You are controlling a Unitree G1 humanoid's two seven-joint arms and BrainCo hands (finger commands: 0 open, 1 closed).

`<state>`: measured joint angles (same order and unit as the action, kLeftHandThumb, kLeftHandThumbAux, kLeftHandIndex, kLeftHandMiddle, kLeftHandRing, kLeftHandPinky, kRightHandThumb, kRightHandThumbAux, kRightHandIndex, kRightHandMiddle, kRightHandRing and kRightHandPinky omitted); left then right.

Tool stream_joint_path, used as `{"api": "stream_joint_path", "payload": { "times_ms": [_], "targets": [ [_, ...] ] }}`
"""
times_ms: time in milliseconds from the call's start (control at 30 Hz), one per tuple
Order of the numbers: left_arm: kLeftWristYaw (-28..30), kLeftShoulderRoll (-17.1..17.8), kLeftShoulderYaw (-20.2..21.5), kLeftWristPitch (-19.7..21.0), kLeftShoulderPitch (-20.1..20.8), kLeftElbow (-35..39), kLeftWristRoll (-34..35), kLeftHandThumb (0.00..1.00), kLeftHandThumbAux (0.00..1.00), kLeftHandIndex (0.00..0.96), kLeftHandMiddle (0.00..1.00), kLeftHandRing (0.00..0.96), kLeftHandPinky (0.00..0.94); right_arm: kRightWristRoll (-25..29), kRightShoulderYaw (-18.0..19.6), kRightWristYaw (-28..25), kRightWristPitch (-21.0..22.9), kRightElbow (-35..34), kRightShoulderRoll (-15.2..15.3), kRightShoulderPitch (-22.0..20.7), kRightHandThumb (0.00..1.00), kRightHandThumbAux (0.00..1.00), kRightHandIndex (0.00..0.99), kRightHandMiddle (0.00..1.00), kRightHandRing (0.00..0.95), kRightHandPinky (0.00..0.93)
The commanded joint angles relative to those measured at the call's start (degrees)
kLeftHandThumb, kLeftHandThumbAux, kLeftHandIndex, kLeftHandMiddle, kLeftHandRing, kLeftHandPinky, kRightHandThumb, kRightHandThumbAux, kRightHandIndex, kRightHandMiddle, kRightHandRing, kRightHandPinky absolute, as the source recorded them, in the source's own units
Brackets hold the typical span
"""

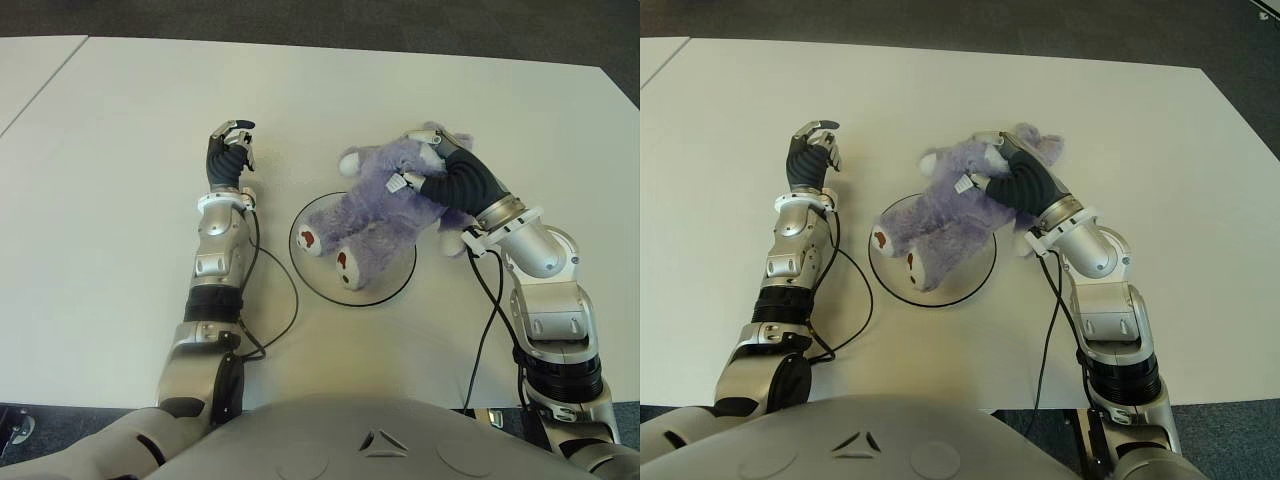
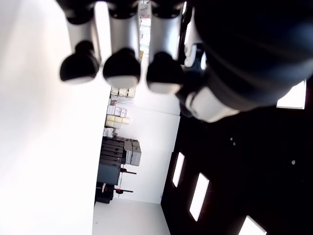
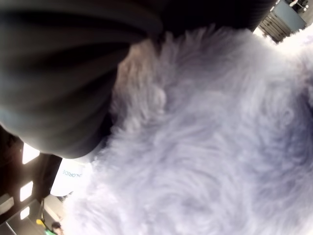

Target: Put the doll into the plate.

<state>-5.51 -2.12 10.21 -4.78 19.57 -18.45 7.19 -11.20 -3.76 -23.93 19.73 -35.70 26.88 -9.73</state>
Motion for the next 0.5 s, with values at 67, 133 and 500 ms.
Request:
{"api": "stream_joint_path", "payload": {
  "times_ms": [67,133,500],
  "targets": [
    [-0.5,-0.2,-0.1,0.3,0.1,-1.1,-0.2,0.708,0.705,0.442,0.868,0.865,0.82,1.1,0.5,-0.3,1.9,-0.4,-0.4,-2.6,0.748,0.707,0.441,0.883,0.88,0.868],
    [-0.6,-0.2,-0.1,0.3,0.1,-1.0,-0.2,0.708,0.705,0.442,0.868,0.865,0.818,1.3,0.5,-0.4,2.2,-0.4,-0.4,-3.3,0.749,0.707,0.441,0.883,0.88,0.867],
    [-1.5,-0.5,-0.3,0.8,0.3,-1.2,-0.9,0.708,0.705,0.442,0.866,0.864,0.829,0.0,-1.0,-1.3,5.1,0.1,0.5,-10.1,0.749,0.707,0.441,0.892,0.887,0.886]
  ]
}}
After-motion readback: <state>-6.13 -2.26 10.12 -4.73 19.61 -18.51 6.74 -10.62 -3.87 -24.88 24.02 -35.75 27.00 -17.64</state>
